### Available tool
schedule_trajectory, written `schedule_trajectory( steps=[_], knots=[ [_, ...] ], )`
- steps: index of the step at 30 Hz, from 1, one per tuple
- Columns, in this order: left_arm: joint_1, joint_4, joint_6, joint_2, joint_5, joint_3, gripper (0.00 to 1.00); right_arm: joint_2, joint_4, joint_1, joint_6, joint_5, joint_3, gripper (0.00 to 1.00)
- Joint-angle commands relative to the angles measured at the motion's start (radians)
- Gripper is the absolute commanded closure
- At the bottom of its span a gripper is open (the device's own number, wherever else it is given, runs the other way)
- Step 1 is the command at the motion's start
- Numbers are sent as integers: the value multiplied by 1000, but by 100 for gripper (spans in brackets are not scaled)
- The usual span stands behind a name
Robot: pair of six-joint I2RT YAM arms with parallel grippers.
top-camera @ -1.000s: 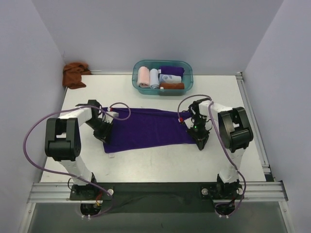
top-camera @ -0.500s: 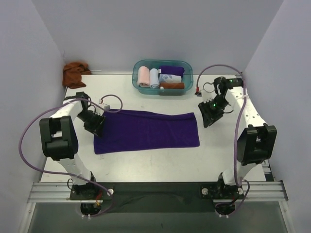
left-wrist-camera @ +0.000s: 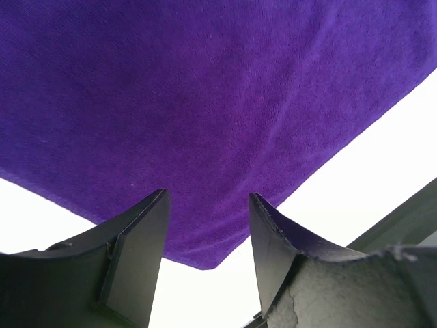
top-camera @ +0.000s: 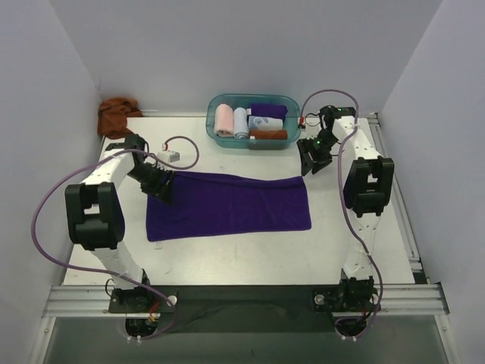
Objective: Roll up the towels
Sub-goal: Flatten the towel
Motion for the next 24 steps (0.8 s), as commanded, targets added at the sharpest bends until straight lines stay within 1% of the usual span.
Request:
schedule_trajectory(
  steps=[1,8,16,21,24],
  knots=[
    [0,19,1,-11,35,-26,39,22,-58,20,34,-47,53,55],
    [0,42,-14,3,46,-70,39,91,-53,46,32,-54,85,63],
    [-2,52,-25,17,49,-64,40,131,-55,55,29,-47,108,64],
    [0,58,-27,20,37,-66,40,133,-55,67,20,-48,102,71],
    [-2,68,-33,18,32,-72,40,137,-55,72,17,-13,95,68]
  ],
)
